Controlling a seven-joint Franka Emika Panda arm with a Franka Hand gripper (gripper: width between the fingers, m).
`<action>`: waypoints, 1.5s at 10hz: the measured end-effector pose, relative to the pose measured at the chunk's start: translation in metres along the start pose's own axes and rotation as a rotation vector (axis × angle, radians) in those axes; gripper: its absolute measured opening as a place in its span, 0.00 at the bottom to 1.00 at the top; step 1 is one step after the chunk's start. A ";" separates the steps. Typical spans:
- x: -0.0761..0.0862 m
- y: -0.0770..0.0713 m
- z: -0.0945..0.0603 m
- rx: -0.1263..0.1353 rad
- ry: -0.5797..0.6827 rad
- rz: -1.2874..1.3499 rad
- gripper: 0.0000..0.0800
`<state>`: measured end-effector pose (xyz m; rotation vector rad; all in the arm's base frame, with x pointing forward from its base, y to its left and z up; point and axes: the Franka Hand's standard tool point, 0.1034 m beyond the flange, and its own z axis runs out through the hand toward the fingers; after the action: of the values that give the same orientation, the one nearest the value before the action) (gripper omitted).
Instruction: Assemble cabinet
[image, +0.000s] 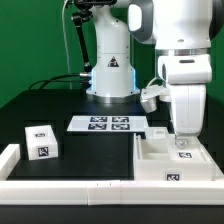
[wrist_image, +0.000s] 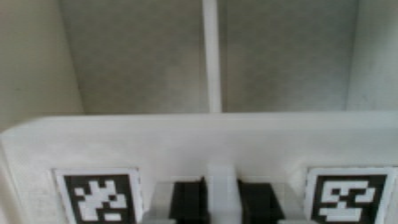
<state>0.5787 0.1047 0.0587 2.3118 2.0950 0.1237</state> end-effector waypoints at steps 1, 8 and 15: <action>0.000 0.000 0.000 0.000 0.000 -0.003 0.09; -0.001 -0.028 -0.022 -0.035 0.003 0.102 0.87; -0.021 -0.132 -0.021 0.014 -0.023 0.017 1.00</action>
Offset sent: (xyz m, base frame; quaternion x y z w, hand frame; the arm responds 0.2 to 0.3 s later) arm -0.0157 -0.0117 0.0098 -0.0129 -0.0232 -0.0228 0.9994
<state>0.4445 0.0964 0.0698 2.3278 2.0724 0.0831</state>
